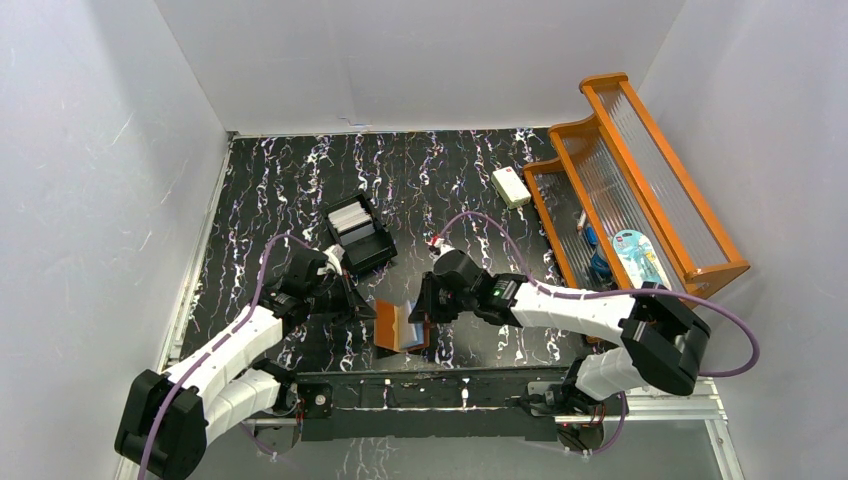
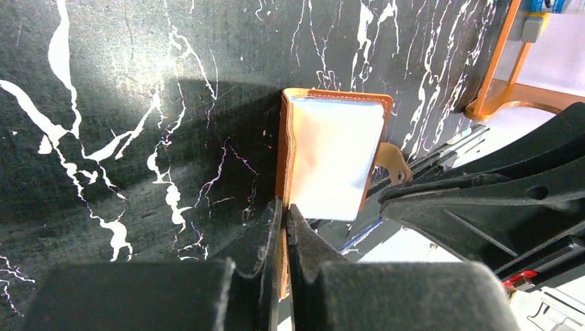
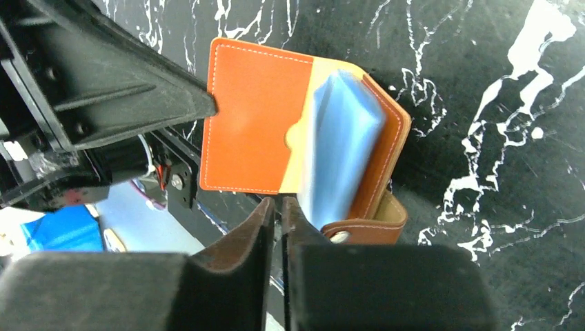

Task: Put the credit cards into the card holder
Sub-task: Open the card holder at the center of the board.

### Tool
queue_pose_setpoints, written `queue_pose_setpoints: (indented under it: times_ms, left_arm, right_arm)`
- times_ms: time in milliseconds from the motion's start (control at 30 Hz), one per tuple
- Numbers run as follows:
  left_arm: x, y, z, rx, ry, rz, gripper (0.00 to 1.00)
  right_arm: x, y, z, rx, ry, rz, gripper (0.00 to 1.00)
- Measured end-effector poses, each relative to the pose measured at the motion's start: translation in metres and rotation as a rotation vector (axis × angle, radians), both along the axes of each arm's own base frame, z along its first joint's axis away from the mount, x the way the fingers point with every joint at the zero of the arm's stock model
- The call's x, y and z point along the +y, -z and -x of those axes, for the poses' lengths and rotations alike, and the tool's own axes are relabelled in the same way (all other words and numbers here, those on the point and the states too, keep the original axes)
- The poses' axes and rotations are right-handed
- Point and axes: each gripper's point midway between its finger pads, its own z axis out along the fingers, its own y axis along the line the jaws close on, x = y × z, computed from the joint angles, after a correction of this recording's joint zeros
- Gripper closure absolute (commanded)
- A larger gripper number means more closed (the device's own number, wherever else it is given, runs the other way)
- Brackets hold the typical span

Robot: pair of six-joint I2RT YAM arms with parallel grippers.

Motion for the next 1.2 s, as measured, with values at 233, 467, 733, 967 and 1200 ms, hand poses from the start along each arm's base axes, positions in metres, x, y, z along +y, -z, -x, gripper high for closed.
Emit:
queue_pose_setpoints:
  times_ms: [233,467,733,967,1200]
  left_arm:
    - [0.000,0.000,0.000,0.000,0.000,0.000,0.97]
    - [0.000,0.000,0.000,0.000,-0.001,-0.001,0.97]
    - [0.000,0.000,0.000,0.000,-0.001,-0.001,0.97]
    - [0.000,0.000,0.000,0.000,-0.001,-0.001,0.97]
    - [0.001,0.005,0.002,0.008,-0.002,-0.004,0.97]
  right_arm:
    - [-0.011,0.006,-0.008,-0.032,0.045,0.057,0.73]
    - [-0.015,0.008,-0.011,-0.049,0.057,0.083,0.57]
    - [-0.015,0.019,-0.012,-0.038,0.057,0.110,0.53]
    - [-0.011,0.030,-0.013,-0.024,0.051,0.125,0.53]
    - [0.011,0.013,-0.010,-0.023,-0.005,0.009,0.53]
